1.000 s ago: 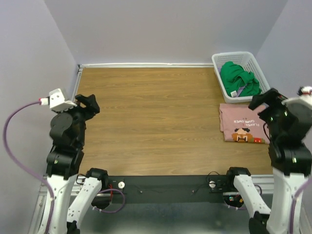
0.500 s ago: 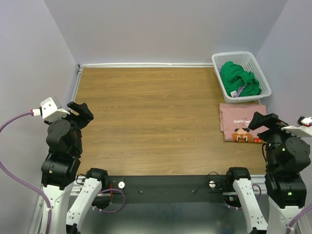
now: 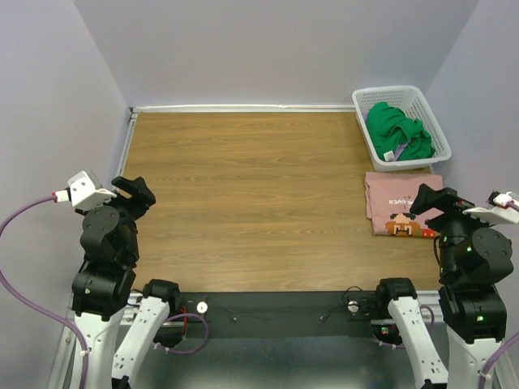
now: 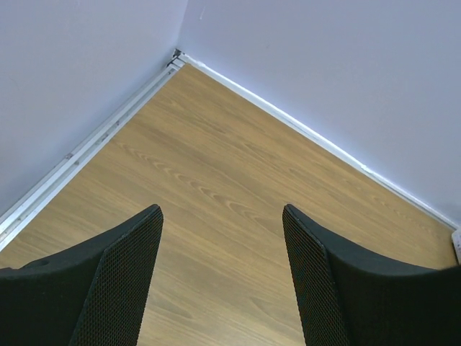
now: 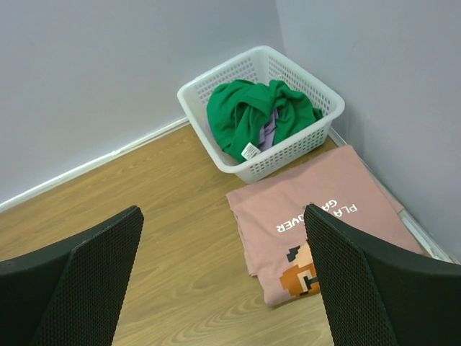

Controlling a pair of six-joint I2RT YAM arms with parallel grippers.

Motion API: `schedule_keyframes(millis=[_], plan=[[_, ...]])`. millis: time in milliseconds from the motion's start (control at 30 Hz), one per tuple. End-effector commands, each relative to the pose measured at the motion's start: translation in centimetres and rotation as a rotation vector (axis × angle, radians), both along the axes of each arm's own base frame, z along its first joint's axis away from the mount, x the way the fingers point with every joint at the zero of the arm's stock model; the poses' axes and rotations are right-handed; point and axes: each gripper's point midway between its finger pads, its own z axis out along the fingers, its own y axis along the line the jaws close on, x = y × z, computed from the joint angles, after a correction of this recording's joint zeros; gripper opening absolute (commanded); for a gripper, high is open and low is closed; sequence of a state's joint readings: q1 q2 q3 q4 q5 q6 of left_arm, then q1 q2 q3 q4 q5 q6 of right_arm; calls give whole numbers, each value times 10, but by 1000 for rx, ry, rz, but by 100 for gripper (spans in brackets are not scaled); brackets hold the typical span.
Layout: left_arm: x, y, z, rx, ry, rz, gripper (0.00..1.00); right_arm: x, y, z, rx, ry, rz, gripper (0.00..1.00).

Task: Fold and stack the t-shirts
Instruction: Neatly place the folded tshirt to the corner

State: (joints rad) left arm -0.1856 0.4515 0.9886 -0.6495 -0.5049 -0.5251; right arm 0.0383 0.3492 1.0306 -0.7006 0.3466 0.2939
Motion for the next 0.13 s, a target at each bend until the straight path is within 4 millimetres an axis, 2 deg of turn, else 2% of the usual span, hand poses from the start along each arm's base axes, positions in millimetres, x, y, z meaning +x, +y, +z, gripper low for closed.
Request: schedule_keyframes(millis=[0, 100], plan=[[-1, 2, 3, -28, -34, 20, 76, -1, -1, 3, -17, -24, 0, 100], [0, 0, 5, -33, -51, 7, 76, -1, 1, 7, -20, -29, 9, 100]])
